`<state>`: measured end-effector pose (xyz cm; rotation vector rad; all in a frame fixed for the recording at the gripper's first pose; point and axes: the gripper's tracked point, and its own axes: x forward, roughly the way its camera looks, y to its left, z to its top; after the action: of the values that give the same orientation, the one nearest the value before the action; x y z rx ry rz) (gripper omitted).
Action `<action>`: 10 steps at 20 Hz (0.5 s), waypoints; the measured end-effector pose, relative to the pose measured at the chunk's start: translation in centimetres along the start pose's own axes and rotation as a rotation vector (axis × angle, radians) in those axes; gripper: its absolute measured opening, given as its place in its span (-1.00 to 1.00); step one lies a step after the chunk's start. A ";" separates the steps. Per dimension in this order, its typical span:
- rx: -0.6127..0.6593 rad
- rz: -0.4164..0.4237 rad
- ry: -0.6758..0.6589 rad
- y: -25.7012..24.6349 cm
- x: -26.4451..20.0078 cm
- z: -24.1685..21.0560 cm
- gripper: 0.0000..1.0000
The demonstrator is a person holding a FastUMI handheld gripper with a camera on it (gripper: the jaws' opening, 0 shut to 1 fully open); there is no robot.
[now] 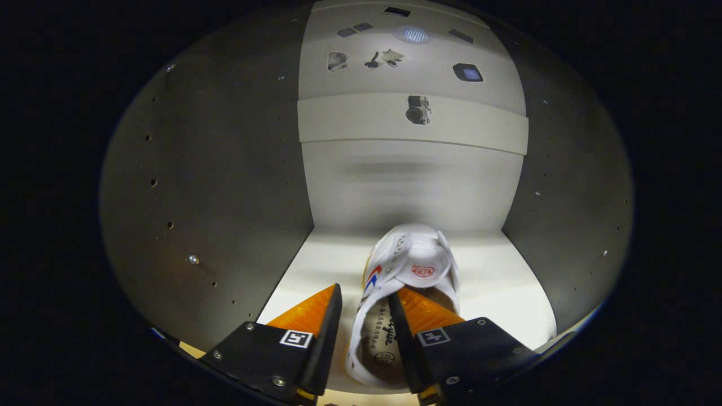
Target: Open the shoe cabinet door, grab the shoes and put them into the shoe cabinet, then close the shoe cabinet door.
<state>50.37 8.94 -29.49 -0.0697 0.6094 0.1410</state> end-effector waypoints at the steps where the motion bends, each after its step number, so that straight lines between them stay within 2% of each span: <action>1: -0.005 -0.007 -0.014 0.0 -0.7 0.1 0.19; 7: 0.004 -0.031 -0.052 0.6 -6.4 0.0 0.48; 10: 0.019 -0.049 -0.073 0.6 -10.5 -0.4 0.56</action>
<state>41.57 8.29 -23.82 -0.0611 0.5355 0.0905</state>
